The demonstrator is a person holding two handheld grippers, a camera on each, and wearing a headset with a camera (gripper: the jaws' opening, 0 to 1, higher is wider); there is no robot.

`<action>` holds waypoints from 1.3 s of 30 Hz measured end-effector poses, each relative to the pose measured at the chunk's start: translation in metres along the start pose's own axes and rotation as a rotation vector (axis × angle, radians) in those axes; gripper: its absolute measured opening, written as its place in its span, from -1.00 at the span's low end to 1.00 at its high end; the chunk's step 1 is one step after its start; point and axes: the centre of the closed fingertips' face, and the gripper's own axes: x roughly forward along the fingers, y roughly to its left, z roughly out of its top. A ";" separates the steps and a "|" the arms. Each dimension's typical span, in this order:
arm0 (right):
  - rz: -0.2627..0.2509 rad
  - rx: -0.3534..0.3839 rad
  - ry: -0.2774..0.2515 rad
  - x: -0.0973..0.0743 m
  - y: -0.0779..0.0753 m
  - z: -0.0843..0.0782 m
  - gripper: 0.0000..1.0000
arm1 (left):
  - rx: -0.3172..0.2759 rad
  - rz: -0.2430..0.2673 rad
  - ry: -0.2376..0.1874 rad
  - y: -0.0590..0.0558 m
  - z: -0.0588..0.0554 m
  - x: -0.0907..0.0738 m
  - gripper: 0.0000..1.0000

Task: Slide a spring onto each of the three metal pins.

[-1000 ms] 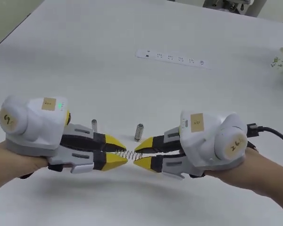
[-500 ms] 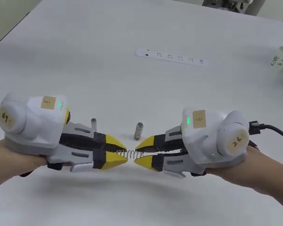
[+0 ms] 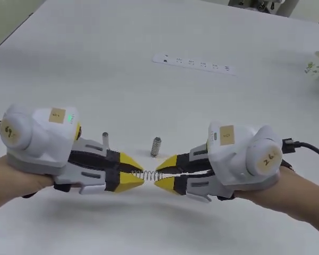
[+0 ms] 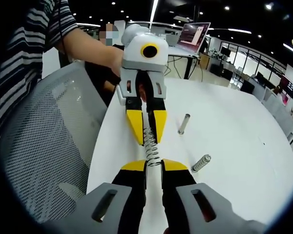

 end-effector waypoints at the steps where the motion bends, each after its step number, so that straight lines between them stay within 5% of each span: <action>1: 0.000 -0.001 0.000 0.000 0.000 0.000 -0.84 | 0.001 0.000 0.001 0.000 0.000 0.000 -0.96; 16: -0.011 -0.085 -0.004 -0.006 -0.004 0.020 -0.86 | -0.001 0.019 0.012 0.003 -0.005 -0.004 -0.96; 39: -0.008 -0.090 -0.122 -0.003 -0.001 0.066 -0.85 | 0.034 0.012 0.023 0.000 0.000 0.003 -0.96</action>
